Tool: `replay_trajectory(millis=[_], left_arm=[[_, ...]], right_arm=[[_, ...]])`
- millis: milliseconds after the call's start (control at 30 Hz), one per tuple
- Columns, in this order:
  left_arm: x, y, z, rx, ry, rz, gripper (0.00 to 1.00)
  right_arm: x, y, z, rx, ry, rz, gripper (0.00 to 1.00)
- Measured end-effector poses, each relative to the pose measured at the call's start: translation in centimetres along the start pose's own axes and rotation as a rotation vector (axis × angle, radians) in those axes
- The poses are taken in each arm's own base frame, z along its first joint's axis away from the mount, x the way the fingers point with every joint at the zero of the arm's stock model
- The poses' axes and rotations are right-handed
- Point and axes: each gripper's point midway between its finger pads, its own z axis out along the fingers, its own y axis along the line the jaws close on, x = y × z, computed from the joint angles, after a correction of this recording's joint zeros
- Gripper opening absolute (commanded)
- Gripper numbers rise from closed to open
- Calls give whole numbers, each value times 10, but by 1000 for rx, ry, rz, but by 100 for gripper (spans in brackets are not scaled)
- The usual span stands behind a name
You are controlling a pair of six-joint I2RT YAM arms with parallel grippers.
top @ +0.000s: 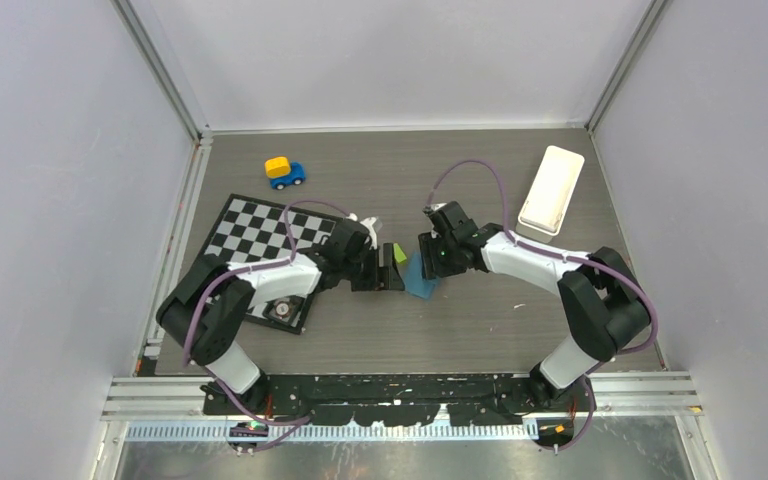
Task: Put the credit cards into the card holder
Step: Open the card holder at the center of the board.
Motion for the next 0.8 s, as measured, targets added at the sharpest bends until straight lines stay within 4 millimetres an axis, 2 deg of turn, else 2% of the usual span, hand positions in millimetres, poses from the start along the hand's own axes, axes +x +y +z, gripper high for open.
replay_trajectory(millis=[233, 433, 667, 800], left_arm=[[-15, -2, 16, -18, -22, 29, 65], [-19, -3, 27, -21, -24, 48, 58], [-23, -7, 38, -6, -30, 76, 43], [-23, -2, 39, -24, -29, 83, 22]], right_arm=[[-1, -3, 7, 11, -3, -19, 50], [3, -3, 13, 7, 16, -16, 44], [7, 6, 15, -22, 17, -5, 29], [7, 6, 16, -29, 8, 24, 24]])
